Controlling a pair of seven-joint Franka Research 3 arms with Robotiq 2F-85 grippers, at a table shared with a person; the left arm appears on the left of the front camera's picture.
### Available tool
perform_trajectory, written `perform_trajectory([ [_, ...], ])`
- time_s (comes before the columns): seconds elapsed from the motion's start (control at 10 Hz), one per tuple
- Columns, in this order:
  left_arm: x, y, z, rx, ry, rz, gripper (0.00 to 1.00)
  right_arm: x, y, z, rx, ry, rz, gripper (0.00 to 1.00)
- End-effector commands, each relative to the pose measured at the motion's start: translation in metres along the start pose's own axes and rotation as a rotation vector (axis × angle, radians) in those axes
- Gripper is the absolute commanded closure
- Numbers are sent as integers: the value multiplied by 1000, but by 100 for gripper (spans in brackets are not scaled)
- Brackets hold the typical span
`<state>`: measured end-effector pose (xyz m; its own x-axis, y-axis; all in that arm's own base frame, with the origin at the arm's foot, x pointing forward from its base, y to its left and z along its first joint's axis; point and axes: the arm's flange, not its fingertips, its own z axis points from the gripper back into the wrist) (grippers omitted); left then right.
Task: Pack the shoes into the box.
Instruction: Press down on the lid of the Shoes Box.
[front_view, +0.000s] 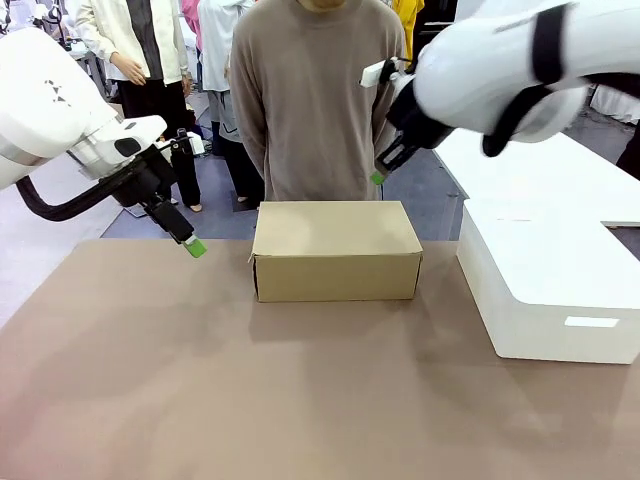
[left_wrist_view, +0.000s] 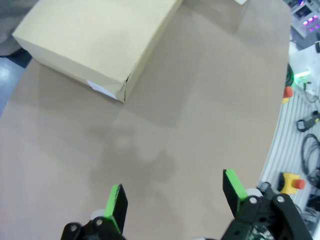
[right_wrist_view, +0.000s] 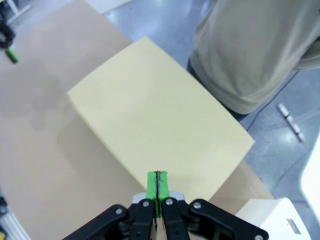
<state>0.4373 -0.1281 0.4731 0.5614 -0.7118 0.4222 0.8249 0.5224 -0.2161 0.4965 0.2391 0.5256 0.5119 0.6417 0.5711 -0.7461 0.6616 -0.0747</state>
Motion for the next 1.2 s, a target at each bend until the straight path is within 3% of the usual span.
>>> perform_trajectory([
  [0.0,-1,0,2,-2,3,6,0,30,-9,-30,-110,34,-70,100],
  [0.1,-1,0,2,-2,3,6,0,34,-12,-48,-143,44,-92,100],
  [0.4,-1,0,2,-2,3,6,0,39,-23,-98,-91,91,-132,100],
  [1.1,-1,0,2,-2,3,6,0,22,-34,-163,-57,189,-174,100],
])
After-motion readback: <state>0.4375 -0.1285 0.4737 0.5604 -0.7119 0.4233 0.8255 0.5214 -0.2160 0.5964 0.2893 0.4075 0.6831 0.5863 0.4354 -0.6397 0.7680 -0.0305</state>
